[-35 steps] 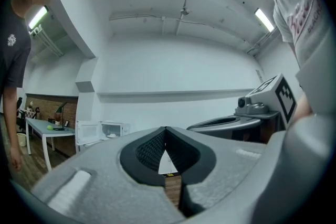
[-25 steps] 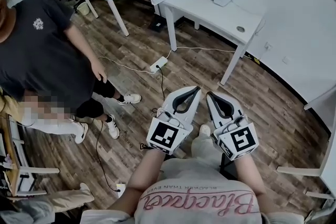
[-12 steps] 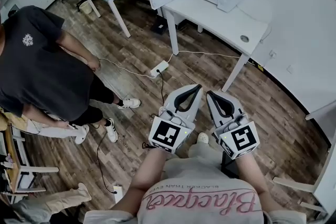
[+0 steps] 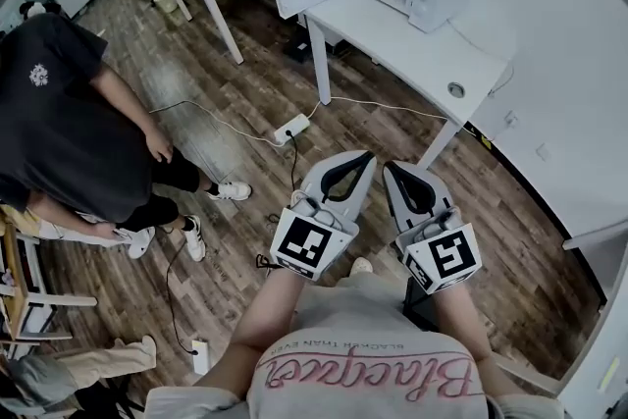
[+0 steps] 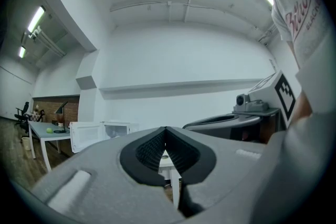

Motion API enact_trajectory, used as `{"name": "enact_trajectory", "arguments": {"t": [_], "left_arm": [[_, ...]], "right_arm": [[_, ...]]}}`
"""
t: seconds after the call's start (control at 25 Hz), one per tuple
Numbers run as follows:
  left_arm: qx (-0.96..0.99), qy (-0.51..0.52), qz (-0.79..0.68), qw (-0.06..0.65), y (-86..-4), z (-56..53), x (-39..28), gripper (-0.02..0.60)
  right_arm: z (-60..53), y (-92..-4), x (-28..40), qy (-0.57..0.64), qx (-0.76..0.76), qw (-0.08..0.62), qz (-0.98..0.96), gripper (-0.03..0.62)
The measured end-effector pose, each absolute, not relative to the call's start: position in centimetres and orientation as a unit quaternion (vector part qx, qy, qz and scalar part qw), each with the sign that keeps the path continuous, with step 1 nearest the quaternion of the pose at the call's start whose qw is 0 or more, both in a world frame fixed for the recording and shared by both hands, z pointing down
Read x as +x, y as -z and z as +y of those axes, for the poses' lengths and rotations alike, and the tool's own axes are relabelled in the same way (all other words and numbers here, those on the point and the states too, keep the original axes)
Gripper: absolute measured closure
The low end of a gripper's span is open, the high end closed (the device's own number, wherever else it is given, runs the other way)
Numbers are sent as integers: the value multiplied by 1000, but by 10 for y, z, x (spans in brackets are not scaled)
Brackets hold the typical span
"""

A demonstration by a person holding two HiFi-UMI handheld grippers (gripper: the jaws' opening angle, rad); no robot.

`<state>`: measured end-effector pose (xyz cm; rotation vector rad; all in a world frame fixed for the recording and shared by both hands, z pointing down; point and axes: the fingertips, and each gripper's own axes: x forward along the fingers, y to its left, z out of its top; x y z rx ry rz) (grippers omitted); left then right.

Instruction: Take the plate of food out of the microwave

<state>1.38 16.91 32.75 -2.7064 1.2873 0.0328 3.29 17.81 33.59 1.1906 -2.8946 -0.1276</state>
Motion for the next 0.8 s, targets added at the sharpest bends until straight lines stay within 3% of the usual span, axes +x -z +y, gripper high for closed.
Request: {"name": "enact_trajectory", "arguments": {"t": [0.8], "left_arm": [[-881, 1, 468, 67, -336, 114, 27, 577]], "right_arm": [[120, -346, 46, 29, 342, 2, -939, 588]]}}
